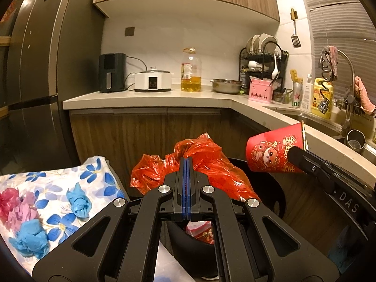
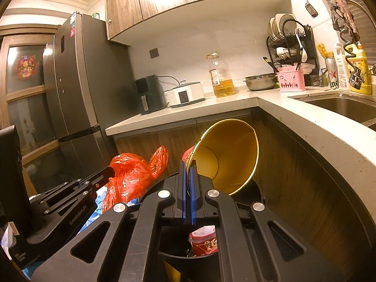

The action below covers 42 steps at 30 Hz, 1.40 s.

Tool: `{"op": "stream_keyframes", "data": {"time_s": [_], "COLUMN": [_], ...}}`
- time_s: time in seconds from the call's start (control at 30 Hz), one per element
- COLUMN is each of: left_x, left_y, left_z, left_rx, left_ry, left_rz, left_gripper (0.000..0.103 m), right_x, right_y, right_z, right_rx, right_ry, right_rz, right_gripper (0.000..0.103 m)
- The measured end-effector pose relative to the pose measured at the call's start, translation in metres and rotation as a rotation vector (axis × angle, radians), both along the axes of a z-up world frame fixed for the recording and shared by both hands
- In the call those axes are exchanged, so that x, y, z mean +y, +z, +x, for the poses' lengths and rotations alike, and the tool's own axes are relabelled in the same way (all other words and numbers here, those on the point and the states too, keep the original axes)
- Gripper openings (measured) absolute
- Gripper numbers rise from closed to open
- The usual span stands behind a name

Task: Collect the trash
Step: 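Open both tools to drop the red bag and cup into the bin, then move both open tools back over the table toward the gloves and bags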

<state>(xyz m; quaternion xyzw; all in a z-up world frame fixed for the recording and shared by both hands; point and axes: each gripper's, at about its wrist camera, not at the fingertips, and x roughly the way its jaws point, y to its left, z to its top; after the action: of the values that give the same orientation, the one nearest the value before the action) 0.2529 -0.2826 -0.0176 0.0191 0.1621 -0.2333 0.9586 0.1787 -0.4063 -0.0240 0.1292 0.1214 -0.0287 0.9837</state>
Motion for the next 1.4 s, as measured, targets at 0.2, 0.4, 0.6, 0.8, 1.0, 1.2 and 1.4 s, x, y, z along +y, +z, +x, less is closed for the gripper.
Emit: {"op": "stream_keyframes", "data": {"time_s": [0.2,0.4,0.6,0.8,1.0,1.2,1.4], "left_x": [-0.004,-0.005,-0.007,-0.009,-0.01,-0.009,-0.006], "left_y": [-0.004,-0.008,-0.016,-0.021,-0.025,-0.03,-0.034], "left_z": [0.006,0.012,0.016,0.016,0.018,0.021,0.017], "left_rx": [0.013,0.028,0.052,0.065,0.079,0.106,0.108], "left_ry": [-0.008,-0.013,-0.022,-0.024,-0.024,-0.023,-0.017], "left_rz": [0.005,0.007,0.01,0.013,0.016,0.022,0.018], "left_gripper": [0.0,0.0,0.0,0.0,0.0,0.011,0.047], "right_x": [-0.001,0.0,-0.002,-0.003,-0.005,-0.01,-0.013], "right_y": [-0.001,-0.004,-0.006,-0.009,-0.01,-0.011,-0.012], "right_z": [0.006,0.01,0.016,0.019,0.02,0.018,0.014], "right_rx": [0.009,0.025,0.045,0.06,0.071,0.069,0.067], "right_ry": [0.006,0.008,0.017,0.025,0.027,0.024,0.004], "right_rz": [0.004,0.01,0.017,0.025,0.031,0.043,0.054], "right_gripper": [0.004,0.004,0.004,0.004,0.009,0.026,0.036]}}
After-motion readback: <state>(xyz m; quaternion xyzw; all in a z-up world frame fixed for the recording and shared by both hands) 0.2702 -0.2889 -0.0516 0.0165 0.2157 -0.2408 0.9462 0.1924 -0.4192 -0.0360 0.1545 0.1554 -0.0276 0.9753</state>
